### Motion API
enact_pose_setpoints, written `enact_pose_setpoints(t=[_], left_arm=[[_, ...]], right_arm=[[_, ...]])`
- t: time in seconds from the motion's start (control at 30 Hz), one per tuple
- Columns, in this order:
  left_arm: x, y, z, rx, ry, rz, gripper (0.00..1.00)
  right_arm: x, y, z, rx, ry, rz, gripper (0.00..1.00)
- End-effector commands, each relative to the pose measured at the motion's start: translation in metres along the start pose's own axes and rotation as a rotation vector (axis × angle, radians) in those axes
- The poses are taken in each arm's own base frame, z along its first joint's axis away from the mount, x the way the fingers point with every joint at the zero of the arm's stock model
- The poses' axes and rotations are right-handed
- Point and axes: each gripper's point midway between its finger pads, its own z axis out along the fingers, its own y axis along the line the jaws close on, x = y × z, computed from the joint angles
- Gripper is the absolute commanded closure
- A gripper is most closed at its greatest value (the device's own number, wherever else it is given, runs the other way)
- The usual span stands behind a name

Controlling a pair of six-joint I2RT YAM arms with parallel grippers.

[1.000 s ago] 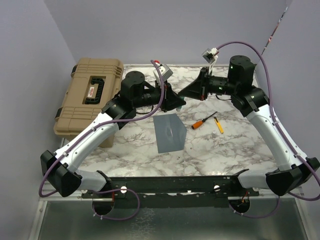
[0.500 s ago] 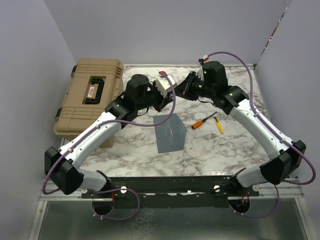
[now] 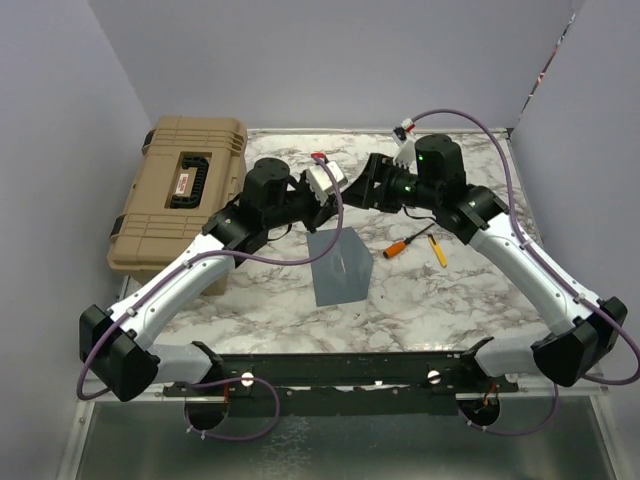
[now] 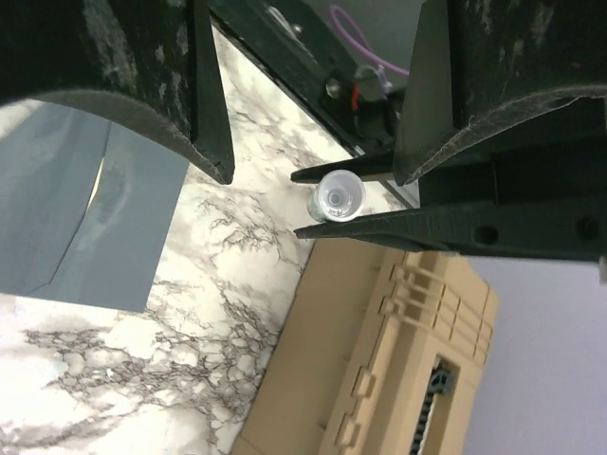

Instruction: Place the letter into the envelope and seal it

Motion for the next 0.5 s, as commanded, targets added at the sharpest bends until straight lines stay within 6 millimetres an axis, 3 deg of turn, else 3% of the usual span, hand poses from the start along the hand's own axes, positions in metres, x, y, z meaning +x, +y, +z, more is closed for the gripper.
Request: enact_pose_setpoints(t=[0.0, 0.17, 0.37, 0.47], left_arm=[[-0.024, -0.04, -0.021, 0.181, -0.085, -0.129, 1.0], [-0.031, -0.071, -0.033, 0.341, -0.103, -0.203, 1.0], [-0.038, -0.075, -0.04, 0.362, -0.121, -0.206, 1.0], [-0.04, -0.069, -0.039, 0.326, -0.127, -0.203, 1.0]], right_arm=[[0.014, 0.015, -0.023, -0.138, 0.059, -0.3, 0.29], [0.034, 0.04, -0.044, -0.332, 0.13, -0.458, 0.29], [0.041, 0.047, -0.046, -0.38, 0.189, -0.448, 0.57], [0.044, 0.051, -0.047, -0.407, 0.21, -0.433, 0.64]])
